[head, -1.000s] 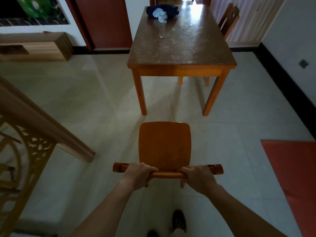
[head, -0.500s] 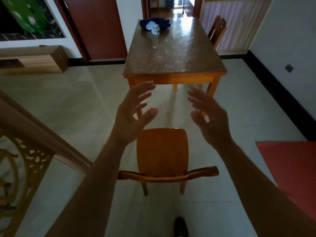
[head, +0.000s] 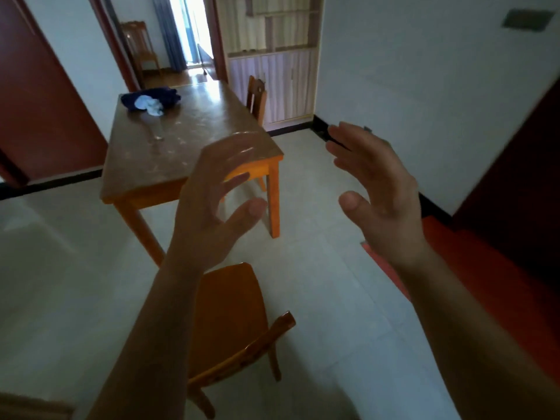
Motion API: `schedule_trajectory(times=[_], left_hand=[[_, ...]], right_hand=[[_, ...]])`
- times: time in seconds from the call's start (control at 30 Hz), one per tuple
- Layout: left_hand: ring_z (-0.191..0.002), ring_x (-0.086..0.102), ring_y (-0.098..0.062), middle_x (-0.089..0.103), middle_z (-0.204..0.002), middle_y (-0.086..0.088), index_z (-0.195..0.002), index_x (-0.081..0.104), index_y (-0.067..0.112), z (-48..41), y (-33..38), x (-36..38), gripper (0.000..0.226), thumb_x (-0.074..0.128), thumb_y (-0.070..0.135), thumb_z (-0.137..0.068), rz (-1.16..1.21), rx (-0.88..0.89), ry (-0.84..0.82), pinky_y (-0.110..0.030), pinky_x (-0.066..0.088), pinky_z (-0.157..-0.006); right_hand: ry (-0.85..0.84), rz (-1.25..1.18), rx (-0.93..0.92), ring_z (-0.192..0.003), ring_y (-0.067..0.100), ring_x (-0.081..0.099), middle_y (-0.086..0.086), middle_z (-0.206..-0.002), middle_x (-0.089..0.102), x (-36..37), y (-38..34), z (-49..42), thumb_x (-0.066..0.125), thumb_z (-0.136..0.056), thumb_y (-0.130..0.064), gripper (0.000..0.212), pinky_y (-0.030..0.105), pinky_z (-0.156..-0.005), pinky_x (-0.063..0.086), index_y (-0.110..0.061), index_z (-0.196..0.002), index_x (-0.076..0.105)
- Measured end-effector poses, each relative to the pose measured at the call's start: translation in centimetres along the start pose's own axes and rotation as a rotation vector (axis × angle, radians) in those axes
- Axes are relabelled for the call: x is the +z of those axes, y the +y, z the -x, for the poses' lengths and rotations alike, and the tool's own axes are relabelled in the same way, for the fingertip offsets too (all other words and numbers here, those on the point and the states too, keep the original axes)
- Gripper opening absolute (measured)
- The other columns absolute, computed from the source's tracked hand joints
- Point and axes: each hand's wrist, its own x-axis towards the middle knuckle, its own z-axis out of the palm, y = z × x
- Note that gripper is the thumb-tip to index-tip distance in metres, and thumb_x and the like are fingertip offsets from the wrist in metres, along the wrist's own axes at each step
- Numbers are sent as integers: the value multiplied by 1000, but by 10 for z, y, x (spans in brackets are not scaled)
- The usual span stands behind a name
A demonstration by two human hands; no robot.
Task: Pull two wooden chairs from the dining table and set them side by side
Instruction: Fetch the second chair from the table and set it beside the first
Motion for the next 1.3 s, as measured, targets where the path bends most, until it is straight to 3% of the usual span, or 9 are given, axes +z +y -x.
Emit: schedule_trajectory(times=[0.1,0.2,0.47,0.6,0.67,0.77,0.9,1.1,1.3], left_hand=[[-145,34,5,55,-139,-32,-126,60,-12,-44,-5,50,76,38,58,-108,-333,202,-38,-19,28,-118],[-143,30,14,49,-138,-26,-122,56,-23,-78,-10,110,83,34,56,-109,-358,256,-63,-11,23,-116],[-139,44,3,52,-134,-40,-121,57,-19,-171,-34,239,76,48,55,-105,-174,260,-54,-16,34,-113],[-135,54,-23,51,-143,-17,-141,48,18,-202,-66,259,59,62,56,-99,13,177,-21,-42,50,-107],[-134,55,-36,50,-145,-18,-143,42,20,-215,-85,260,67,66,59,-95,27,114,0,-56,52,-104],[-137,53,-40,49,-148,-22,-143,41,21,-236,-123,254,69,68,61,-93,-22,43,27,-67,49,-103],[-139,52,-37,49,-151,-10,-143,43,29,-280,-193,247,66,68,62,-91,-49,-11,87,-68,49,-103],[-132,59,-35,57,-144,-16,-141,49,37,-375,-307,243,60,69,63,-90,-56,-102,151,-65,52,-101],[-134,58,-33,57,-144,-18,-140,50,11,-459,-406,251,77,67,67,-89,-43,-192,151,-65,52,-102]], right_hand=[[29,21,0,-137,29,51,12,-151,49,-59,16,1,64,-96,-47,72,53,-108,44,-2,-148,41],[28,37,-7,-136,32,51,13,-149,50,-121,41,-1,63,-97,-46,68,57,-108,43,-4,-146,42],[13,5,23,-137,34,50,9,-148,50,-260,111,-36,67,-95,-44,66,51,-111,41,-7,-145,43],[7,-34,25,-136,35,50,4,-146,51,-286,157,-65,69,-94,-43,66,53,-111,41,-10,-145,44],[-5,-28,26,-136,33,52,-1,-144,53,-286,184,-83,69,-93,-45,66,53,-110,42,-11,-145,45],[-23,-17,4,-133,31,55,-1,-144,53,-277,231,-119,65,-91,-56,73,51,-108,45,-10,-143,45],[-70,-10,-14,-132,27,56,5,-144,51,-263,300,-177,61,-89,-64,78,46,-108,46,-10,-143,45],[-113,101,14,-132,13,56,-3,-146,50,-260,411,-275,56,-90,-67,86,33,-106,48,0,-144,46],[-102,115,68,-132,11,55,-5,-148,50,-268,518,-356,59,-92,-60,77,34,-107,48,-4,-145,46]])
